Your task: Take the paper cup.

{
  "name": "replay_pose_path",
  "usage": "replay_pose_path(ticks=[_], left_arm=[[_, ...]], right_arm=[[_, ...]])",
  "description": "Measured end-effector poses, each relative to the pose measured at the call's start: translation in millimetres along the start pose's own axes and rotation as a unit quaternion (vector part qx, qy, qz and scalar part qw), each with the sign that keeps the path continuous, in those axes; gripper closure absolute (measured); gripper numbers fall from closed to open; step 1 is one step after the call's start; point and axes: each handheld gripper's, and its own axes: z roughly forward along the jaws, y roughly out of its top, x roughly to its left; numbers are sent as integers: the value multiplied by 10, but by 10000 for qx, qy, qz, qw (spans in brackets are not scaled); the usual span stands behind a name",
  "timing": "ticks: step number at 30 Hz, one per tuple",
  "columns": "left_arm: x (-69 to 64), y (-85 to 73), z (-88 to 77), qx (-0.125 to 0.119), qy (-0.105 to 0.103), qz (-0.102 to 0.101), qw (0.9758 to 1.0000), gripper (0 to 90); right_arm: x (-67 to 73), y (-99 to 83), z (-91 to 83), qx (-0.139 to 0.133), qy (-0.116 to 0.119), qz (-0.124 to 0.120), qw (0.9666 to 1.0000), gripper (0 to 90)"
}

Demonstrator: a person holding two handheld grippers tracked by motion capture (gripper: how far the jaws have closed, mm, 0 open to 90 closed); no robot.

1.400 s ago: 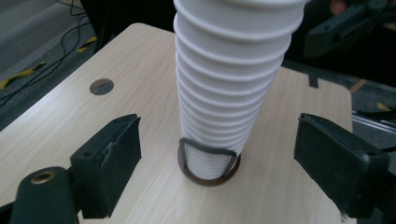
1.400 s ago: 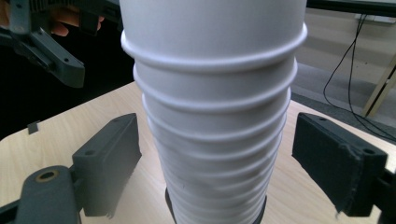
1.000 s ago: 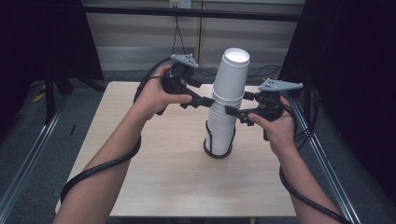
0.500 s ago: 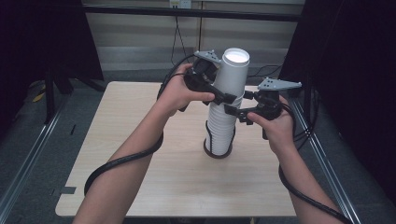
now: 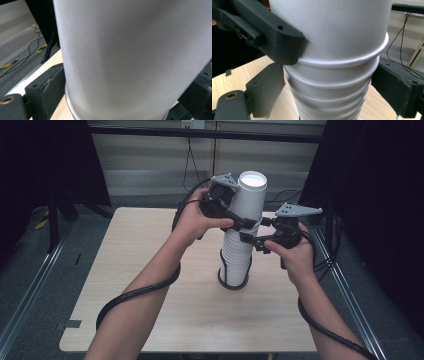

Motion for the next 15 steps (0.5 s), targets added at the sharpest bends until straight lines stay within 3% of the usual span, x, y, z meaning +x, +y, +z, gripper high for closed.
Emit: replay_pose_path(ticks=[4, 8, 15], left_arm=[[-3, 56, -65, -298, -17, -134, 9995, 84], [-17, 113, -118, -311, 75, -78, 9995, 83], [-12, 144, -190, -334, 50, -78, 9994, 83]], right_arm=[[-1, 2, 5, 2, 6, -5, 10000, 112], [-4, 0, 5, -2, 4, -17, 10000, 113], [-2, 5, 6, 21, 9, -35, 10000, 114]])
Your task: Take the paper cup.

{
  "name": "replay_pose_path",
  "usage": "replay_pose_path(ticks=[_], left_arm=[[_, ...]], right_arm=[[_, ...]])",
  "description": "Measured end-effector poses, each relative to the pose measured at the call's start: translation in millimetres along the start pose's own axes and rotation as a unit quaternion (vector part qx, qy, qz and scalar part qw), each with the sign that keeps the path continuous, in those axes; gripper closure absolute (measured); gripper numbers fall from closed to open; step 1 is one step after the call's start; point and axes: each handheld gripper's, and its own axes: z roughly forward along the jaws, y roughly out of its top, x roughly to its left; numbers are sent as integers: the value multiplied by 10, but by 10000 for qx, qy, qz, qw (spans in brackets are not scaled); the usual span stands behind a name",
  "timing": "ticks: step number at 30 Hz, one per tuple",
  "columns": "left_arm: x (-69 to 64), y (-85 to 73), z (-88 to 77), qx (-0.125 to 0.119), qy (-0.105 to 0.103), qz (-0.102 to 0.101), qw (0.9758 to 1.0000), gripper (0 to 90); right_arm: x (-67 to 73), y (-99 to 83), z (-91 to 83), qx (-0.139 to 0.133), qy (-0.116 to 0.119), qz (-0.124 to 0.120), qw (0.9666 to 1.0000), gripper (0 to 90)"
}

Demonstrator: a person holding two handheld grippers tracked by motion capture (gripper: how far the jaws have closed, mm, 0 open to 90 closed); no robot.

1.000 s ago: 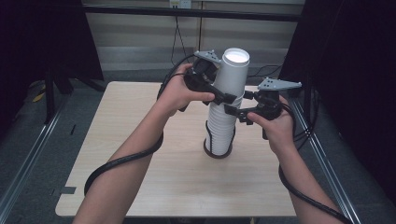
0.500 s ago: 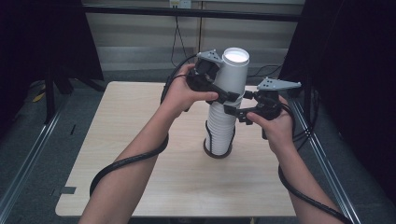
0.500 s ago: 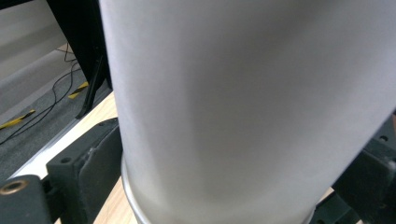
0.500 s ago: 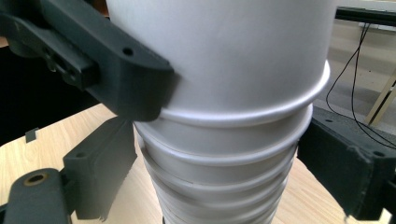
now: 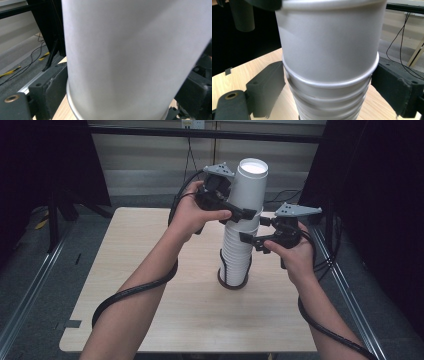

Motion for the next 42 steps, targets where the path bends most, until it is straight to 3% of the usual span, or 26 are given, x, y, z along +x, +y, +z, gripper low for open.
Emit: replay_pose_path(ticks=[7, 15, 19, 26, 27, 29, 32, 36, 42], left_arm=[[-14, 27, -21, -77, 29, 31, 10000, 97], [20, -78, 62, -8, -49, -75, 10000, 63], [18, -102, 127, 132, -29, 101, 9999, 54], [3, -105, 174, 125, -61, 146, 9998, 35], [2, -105, 168, 114, -84, 167, 9998, 103], [4, -102, 149, 21, -15, 145, 9999, 115], [-21, -84, 124, 35, 50, 326, 9994, 126], [-19, -27, 46, -274, 29, 219, 9994, 134], [-24, 42, -19, -374, 74, 190, 9991, 134]], right_arm=[[2, -6, -1, -15, -9, -13, 10000, 114], [1, -11, -1, 0, -16, -26, 10000, 115], [0, -12, 0, 6, -8, -34, 10000, 115], [-5, -25, 2, 78, -36, -64, 9999, 127], [-12, -37, 6, 55, -11, -15, 10000, 124], [-17, -46, 7, 38, -4, 6, 10000, 125], [-16, -53, 10, 46, 8, 5, 10000, 126], [-16, -53, 9, 66, -6, -18, 10000, 125], [-11, -52, 17, 62, 4, -17, 10000, 125]])
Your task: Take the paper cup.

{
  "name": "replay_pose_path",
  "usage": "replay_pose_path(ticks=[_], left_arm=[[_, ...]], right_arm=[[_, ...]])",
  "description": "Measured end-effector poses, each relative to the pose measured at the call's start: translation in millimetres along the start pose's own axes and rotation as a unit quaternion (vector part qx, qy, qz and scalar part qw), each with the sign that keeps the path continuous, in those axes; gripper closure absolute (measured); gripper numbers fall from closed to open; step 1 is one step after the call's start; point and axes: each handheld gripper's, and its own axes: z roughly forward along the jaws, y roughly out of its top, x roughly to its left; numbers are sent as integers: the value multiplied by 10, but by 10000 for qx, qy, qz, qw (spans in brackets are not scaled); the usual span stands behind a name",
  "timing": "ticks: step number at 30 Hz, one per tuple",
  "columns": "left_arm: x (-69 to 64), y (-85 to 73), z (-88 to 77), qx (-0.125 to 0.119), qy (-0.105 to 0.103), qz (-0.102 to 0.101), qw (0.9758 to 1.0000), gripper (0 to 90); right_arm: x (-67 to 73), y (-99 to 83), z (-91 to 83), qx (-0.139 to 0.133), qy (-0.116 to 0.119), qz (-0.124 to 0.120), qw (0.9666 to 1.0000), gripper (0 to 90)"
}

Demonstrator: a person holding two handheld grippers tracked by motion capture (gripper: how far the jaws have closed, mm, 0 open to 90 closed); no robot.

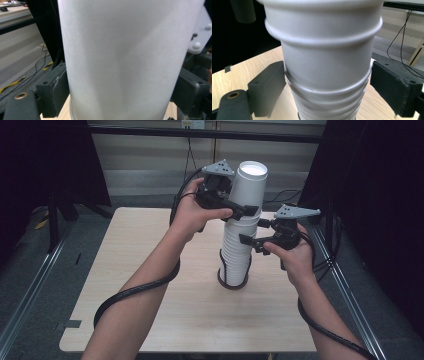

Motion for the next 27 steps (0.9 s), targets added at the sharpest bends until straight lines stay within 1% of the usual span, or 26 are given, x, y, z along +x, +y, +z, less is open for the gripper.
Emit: replay_pose_path(ticks=[1, 3, 5, 6, 8, 10, 11, 15, 16, 17, 21, 23, 24, 25, 26, 27], left_arm=[[-1, 8, -10, -37, -3, -49, 10000, 134], [2, 18, -19, -28, 8, -28, 10000, 135], [0, 13, -19, -40, 15, -52, 10000, 135], [0, 3, -18, -62, 31, -65, 10000, 135], [4, -31, 1, -112, -15, -110, 9999, 133], [6, -56, 13, -79, -17, -121, 9999, 131], [4, -71, 24, -112, -24, -160, 9998, 131], [-3, -85, 41, -72, -22, -102, 9999, 131], [-15, -94, 55, -9, 14, -51, 10000, 130], [-18, -102, 64, -2, 23, -34, 10000, 129], [-17, -128, 80, -24, 12, -57, 10000, 127], [-19, -146, 90, -37, 9, -71, 10000, 127], [-18, -155, 97, -11, 2, -60, 10000, 127], [-18, -155, 97, -11, 2, -60, 10000, 127], [-11, -158, 98, 24, -4, -19, 10000, 127], [-12, -162, 103, 9, -4, -31, 10000, 127]], right_arm=[[1, 1, 1, 1, 4, -3, 10000, 125], [3, 2, 2, 3, 2, -6, 10000, 127], [8, 4, 3, 1, 5, -8, 10000, 127], [9, 5, 2, 3, 1, -16, 10000, 128], [16, 4, -3, -2, -10, -27, 10000, 130], [17, 7, -13, -32, -4, -16, 10000, 130], [17, 11, -20, -64, 11, -4, 10000, 130], [21, 43, -51, -144, 41, 1, 9999, 130], [37, 78, -70, -184, 47, -29, 9998, 129], [41, 88, -74, -195, 45, -34, 9998, 127], [58, 120, -82, -180, -14, -66, 9998, 124], [52, 119, -77, -161, -25, -47, 9999, 122], [40, 111, -62, -191, 18, 51, 9998, 120], [40, 111, -62, -191, 18, 51, 9998, 120], [36, 109, -55, -179, 38, 99, 9998, 119], [37, 112, -51, -149, 24, 107, 9998, 118]])
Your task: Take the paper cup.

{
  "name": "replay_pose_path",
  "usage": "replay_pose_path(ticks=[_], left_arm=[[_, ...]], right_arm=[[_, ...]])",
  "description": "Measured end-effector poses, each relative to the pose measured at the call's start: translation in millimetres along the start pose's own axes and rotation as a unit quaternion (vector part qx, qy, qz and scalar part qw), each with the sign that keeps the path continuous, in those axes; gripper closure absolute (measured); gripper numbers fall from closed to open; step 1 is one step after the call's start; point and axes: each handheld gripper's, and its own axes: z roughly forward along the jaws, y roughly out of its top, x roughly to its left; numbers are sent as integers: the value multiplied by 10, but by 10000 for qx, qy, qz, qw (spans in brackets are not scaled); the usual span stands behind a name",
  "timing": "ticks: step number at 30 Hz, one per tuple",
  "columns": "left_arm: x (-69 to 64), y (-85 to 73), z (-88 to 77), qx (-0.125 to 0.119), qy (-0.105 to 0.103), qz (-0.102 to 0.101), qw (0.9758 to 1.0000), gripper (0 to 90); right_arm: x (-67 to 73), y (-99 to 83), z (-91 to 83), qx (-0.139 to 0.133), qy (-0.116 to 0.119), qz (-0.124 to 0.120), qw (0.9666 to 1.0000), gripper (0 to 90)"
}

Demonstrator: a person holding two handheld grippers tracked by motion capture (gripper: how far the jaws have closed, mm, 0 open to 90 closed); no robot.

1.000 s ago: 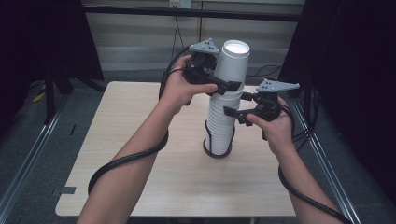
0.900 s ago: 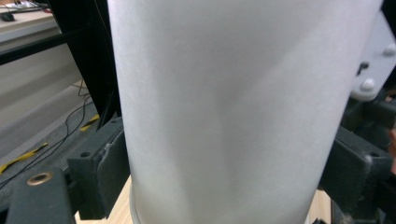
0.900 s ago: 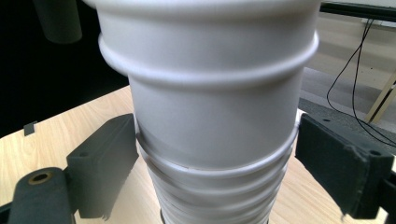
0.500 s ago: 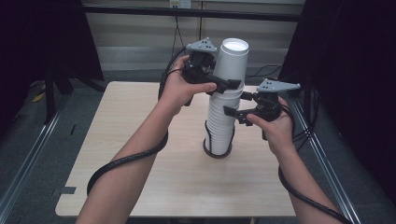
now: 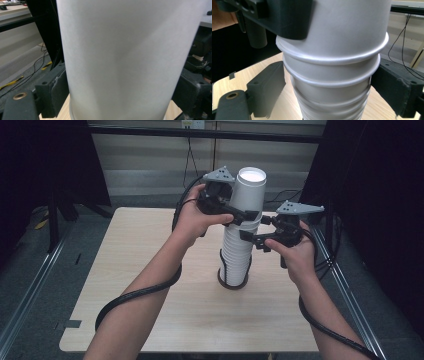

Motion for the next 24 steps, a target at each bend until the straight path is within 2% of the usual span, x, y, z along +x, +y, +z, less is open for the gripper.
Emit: replay_pose_path(ticks=[15, 20, 24], left_arm=[[6, -37, 9, 4, 7, -56, 10000, 122], [7, -44, 18, 16, -18, -96, 10000, 120], [5, -44, 22, 6, -21, -79, 10000, 118]], right_arm=[[8, 46, 32, 317, -102, -138, 9994, 114], [27, 59, 37, 472, -224, -393, 9979, 116], [28, 53, 38, 455, -217, -333, 9982, 116]])
